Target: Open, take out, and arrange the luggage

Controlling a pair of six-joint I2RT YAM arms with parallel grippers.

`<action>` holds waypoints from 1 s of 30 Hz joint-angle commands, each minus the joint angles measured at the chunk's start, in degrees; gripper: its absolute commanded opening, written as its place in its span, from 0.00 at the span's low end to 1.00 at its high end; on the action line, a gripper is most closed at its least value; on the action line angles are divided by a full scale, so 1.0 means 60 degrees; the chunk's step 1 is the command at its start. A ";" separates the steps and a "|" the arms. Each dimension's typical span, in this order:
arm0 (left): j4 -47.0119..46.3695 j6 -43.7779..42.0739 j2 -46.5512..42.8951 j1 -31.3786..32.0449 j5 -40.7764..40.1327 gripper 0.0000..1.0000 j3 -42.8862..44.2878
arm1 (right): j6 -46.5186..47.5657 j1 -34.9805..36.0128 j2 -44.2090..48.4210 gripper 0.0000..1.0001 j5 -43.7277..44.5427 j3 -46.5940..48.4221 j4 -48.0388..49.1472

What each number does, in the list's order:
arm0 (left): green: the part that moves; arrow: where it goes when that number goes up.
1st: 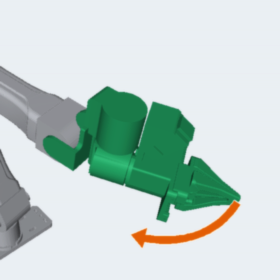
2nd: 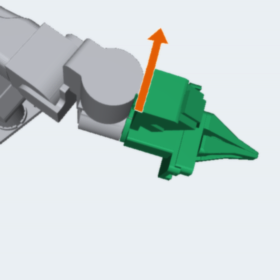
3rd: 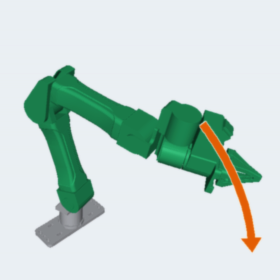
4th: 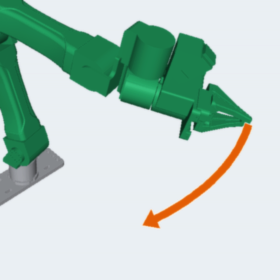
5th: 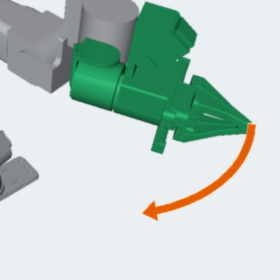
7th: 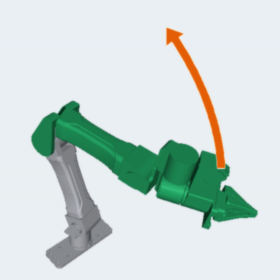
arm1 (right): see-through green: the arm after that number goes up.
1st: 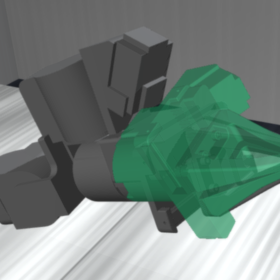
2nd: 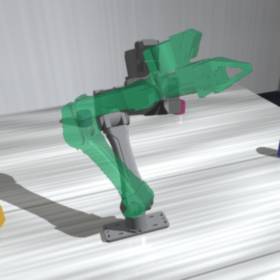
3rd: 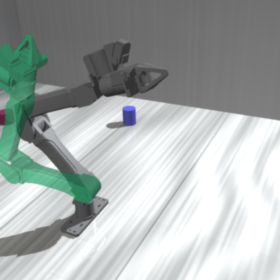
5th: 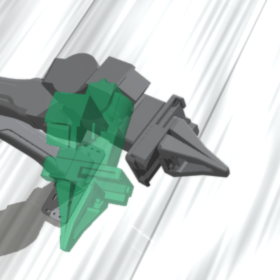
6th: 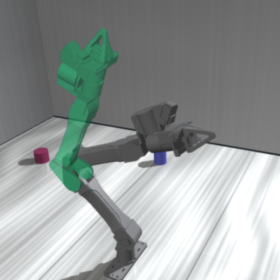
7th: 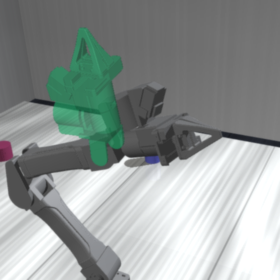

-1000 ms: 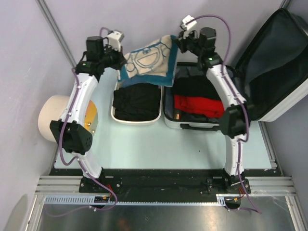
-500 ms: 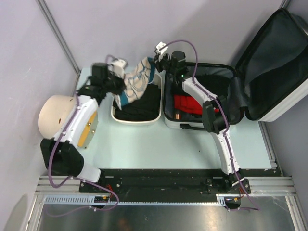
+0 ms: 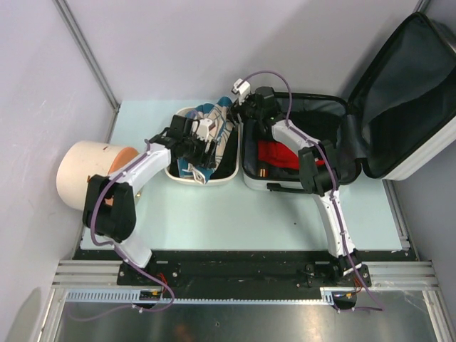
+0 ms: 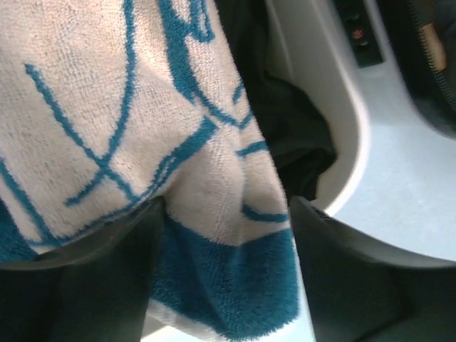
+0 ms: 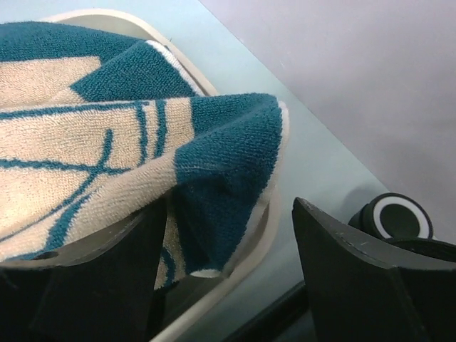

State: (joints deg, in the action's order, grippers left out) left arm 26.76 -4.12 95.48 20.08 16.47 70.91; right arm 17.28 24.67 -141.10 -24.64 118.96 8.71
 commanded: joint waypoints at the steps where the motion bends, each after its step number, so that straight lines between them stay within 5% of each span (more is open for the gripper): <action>1: -0.0199 0.0247 -0.1249 -0.0239 0.1252 0.92 0.0338 | -0.0315 -0.0184 0.1424 0.80 -0.0317 0.0271 -0.0264; 3: 0.0181 0.0087 -0.1674 -0.0357 0.1386 1.00 0.0630 | -0.0506 -0.0331 0.1776 0.83 -0.0215 0.0388 -0.0557; 10: 0.0973 -0.0747 -0.2100 -0.1105 0.1811 1.00 0.2401 | 0.0004 -0.1853 0.3374 0.90 -0.0917 0.0403 -0.3249; 19: 0.1091 -0.0955 -0.1135 -0.1105 0.1854 1.00 0.3503 | 0.2466 -0.3013 0.3507 0.82 -0.0523 0.0419 -0.8040; 30: 0.1237 -0.0690 -0.0621 -0.1105 0.1957 1.00 0.3635 | 0.2716 -0.1710 0.2380 0.87 0.0972 -0.0081 -0.7853</action>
State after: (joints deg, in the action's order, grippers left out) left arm 34.09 -7.49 92.36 13.28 26.20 90.59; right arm 32.29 11.73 -123.46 -22.65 117.03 -38.22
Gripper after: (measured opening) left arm 0.996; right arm 0.853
